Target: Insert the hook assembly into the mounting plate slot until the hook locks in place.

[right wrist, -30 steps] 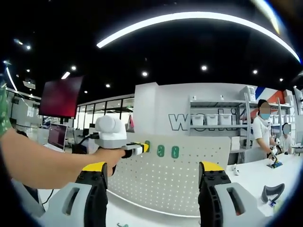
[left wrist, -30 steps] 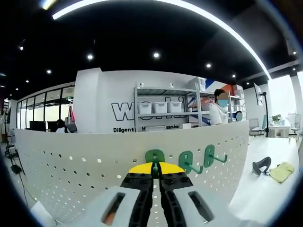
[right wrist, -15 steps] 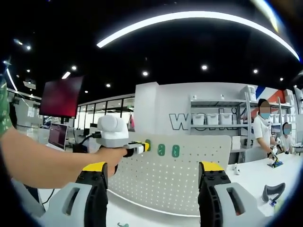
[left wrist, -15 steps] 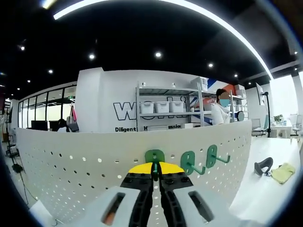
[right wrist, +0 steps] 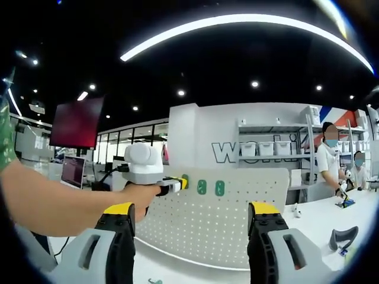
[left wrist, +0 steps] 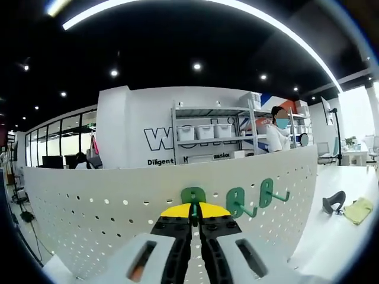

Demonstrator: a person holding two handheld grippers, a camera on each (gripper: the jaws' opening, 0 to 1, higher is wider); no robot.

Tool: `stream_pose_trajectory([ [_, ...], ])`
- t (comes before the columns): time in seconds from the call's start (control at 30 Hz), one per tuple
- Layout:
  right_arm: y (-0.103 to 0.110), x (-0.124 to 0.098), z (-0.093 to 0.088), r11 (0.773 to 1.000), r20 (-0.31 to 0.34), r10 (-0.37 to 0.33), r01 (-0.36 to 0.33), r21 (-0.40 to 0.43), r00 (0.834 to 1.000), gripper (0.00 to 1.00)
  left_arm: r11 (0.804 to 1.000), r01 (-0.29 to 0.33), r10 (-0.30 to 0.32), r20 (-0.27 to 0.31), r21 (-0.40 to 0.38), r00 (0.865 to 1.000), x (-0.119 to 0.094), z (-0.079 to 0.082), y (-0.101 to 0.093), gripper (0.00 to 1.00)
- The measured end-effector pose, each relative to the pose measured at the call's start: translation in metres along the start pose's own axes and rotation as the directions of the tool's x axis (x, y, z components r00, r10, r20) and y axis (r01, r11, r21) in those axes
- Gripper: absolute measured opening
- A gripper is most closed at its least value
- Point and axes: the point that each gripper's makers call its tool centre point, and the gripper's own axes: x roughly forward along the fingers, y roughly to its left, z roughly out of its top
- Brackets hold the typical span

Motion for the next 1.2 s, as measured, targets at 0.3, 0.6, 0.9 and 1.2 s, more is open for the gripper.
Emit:
stream_pose_trajectory([
  [0.3, -0.0026, -0.0004, 0.0002, 1.0, 0.006, -0.001, 0.001, 0.007, 1.0, 0.79, 0.999, -0.008, 0.008, -0.019, 0.039, 1.0, 0.0018, -0.0027, -0.001, 0.03],
  [0.6, -0.0058, -0.0014, -0.0022, 1.0, 0.005, -0.003, 0.003, 0.01, 1.0, 0.79, 0.998, -0.01, 0.012, -0.023, 0.054, 1.0, 0.0027, -0.0048, -0.0019, 0.03],
  [0.9, -0.0072, -0.0016, -0.0032, 1.0, 0.005, -0.002, 0.002, 0.012, 1.0, 0.79, 0.999, -0.024, 0.025, -0.027, 0.048, 0.999, 0.0037, -0.0063, -0.0022, 0.03],
  [1.2, -0.0083, -0.0023, -0.0077, 1.0, -0.004, 0.003, -0.002, 0.023, 1.0, 0.79, 0.999, -0.031, 0.031, -0.035, 0.011, 0.999, 0.0054, -0.0061, -0.001, 0.04],
])
